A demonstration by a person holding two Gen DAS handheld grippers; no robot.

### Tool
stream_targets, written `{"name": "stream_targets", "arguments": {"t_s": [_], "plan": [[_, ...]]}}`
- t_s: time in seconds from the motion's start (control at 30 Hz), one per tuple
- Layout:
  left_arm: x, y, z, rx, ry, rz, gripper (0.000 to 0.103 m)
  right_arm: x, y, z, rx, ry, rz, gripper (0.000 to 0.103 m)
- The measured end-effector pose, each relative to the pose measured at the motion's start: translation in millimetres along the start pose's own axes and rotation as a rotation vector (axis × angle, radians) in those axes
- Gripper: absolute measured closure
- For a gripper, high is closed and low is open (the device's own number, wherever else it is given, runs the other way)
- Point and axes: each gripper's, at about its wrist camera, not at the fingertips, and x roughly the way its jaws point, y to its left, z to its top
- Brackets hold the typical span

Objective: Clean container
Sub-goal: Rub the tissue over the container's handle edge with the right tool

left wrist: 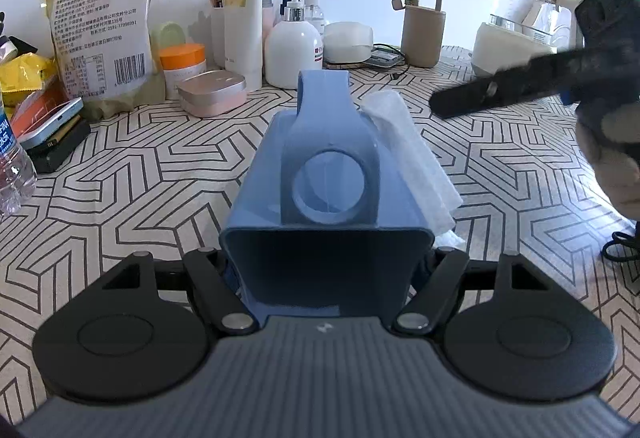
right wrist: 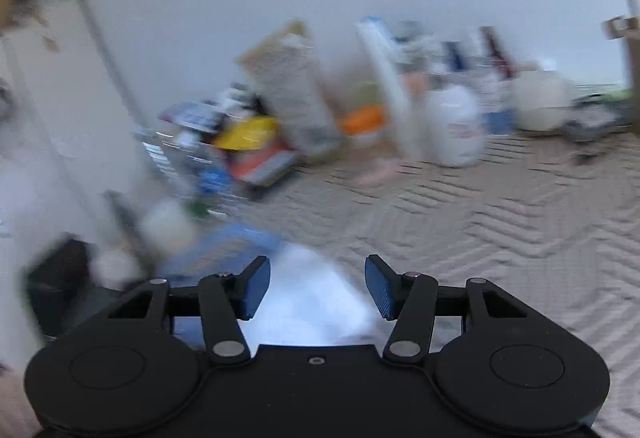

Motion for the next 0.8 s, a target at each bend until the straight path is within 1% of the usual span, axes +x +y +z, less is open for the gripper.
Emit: {"name": "stream_targets", "arguments": {"t_s": [0.03, 0.13, 0.2, 0.3, 0.37, 0.47, 0.53, 0.57, 0.6, 0.63, 0.7, 0.8], "plan": [[-0.1, 0.1, -0.1, -0.001, -0.001, -0.001, 0.029, 3.2, -2.1, -1.4, 0.004, 0.018, -0.01, 0.044], [-0.6, 0.3, -0.5, -0.004, -0.004, -0.002, 0.029, 16.4, -2.0, -5.1, 0.015, 0.063, 0.02, 0.044], [-0.9, -0.3, -0.4, -0.001, -0.006, 0.0, 0.029, 25.4, -1.5, -7.8, 0.048, 0.085, 0.045, 0.044], [-0.8, -1.5, -0.5, 0.004, -0.005, 0.004, 0.03, 38.9, -8.1, -14.3, 0.154, 0.123, 0.116, 0.044], [-0.8, -0.2, -0.4, -0.004, -0.005, -0.001, 0.03, 42.5, -16.0, -19.5, 0.237, 0.129, 0.159, 0.044], [-1.0, 1.1, -0.3, -0.012, -0.005, -0.01, 0.03, 45.3, -27.3, -26.7, 0.361, 0.123, 0.22, 0.044], [-1.4, -3.1, -0.5, 0.016, -0.005, -0.023, 0.03, 46.0, -30.9, -29.5, 0.416, 0.117, 0.278, 0.044], [-2.2, -6.4, -0.8, 0.032, -0.009, -0.008, 0.03, 45.8, -31.0, -30.1, 0.431, 0.111, 0.312, 0.044], [-2.3, -8.5, -0.9, 0.042, -0.009, 0.006, 0.03, 45.0, -28.8, -30.5, 0.429, 0.109, 0.341, 0.045], [-2.0, -7.6, -0.7, 0.036, -0.008, 0.006, 0.03, 45.0, -23.0, -29.3, 0.399, 0.111, 0.341, 0.045], [-1.3, -4.6, -0.2, 0.018, -0.004, 0.0, 0.03, 43.7, -10.0, -26.3, 0.318, 0.105, 0.32, 0.045], [-1.2, -4.2, 0.0, 0.013, -0.004, 0.003, 0.03, 40.3, 2.0, -23.9, 0.24, 0.09, 0.3, 0.046]]}}
